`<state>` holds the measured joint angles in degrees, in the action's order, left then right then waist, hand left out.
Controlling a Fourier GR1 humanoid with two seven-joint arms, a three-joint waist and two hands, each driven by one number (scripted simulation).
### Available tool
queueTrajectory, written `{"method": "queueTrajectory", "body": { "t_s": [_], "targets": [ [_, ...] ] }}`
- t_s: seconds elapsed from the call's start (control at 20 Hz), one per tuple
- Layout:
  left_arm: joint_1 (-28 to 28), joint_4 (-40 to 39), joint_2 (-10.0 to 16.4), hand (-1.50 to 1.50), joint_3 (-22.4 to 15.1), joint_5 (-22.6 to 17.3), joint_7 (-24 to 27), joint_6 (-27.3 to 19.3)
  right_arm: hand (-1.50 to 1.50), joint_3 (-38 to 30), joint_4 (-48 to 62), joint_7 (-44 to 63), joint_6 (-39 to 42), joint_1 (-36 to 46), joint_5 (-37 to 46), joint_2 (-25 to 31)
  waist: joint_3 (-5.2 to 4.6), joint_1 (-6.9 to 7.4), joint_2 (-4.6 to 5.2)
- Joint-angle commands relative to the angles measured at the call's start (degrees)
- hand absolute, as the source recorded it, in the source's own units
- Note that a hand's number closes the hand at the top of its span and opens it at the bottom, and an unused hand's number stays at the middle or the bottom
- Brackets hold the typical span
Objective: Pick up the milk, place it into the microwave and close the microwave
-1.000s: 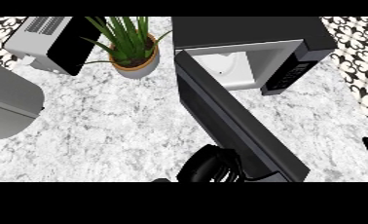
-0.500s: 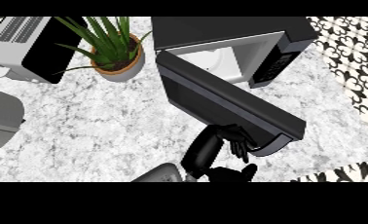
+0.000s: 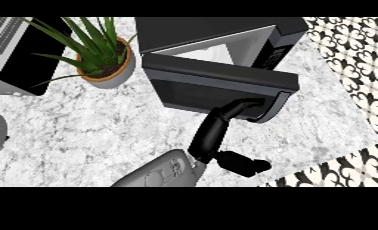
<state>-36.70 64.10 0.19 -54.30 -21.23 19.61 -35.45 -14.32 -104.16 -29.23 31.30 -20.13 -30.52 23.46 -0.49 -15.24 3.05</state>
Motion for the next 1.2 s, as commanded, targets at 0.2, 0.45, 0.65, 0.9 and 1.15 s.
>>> {"method": "queueTrajectory", "body": {
  "t_s": [0.2, 0.45, 0.65, 0.9, 1.15],
  "targets": [
    [-6.8, -3.0, -0.2, -1.5, 1.3, -5.6, 2.1, -2.8, -1.5, 0.1, -0.3, 2.0, 2.3, 3.0, -4.3, 2.6, 0.19, -2.44, 0.93],
    [-9.8, -5.7, -0.2, -1.5, 2.7, -8.5, 3.4, -3.7, -1.5, 0.4, -0.6, 3.0, 3.2, 3.7, -6.5, 3.5, 0.22, -4.13, 1.47],
    [-11.6, -7.7, -0.2, -1.5, 2.6, -10.5, 4.3, -4.1, -1.5, 0.0, -0.8, 3.9, 3.9, 5.5, -8.3, 5.2, 0.26, -4.93, 1.9],
    [-14.6, -9.6, -0.2, -1.5, 3.3, -13.0, 5.5, -4.3, -1.5, 0.1, -1.0, 5.1, 4.5, 6.6, -10.5, 6.4, 0.28, -6.01, 2.09],
    [-16.3, -12.0, -0.2, -1.5, 3.6, -15.1, 6.5, -5.0, -1.5, -0.8, -0.6, 6.1, 4.3, 7.8, -11.8, 8.0, 0.26, -7.17, 2.54]
  ]
}}
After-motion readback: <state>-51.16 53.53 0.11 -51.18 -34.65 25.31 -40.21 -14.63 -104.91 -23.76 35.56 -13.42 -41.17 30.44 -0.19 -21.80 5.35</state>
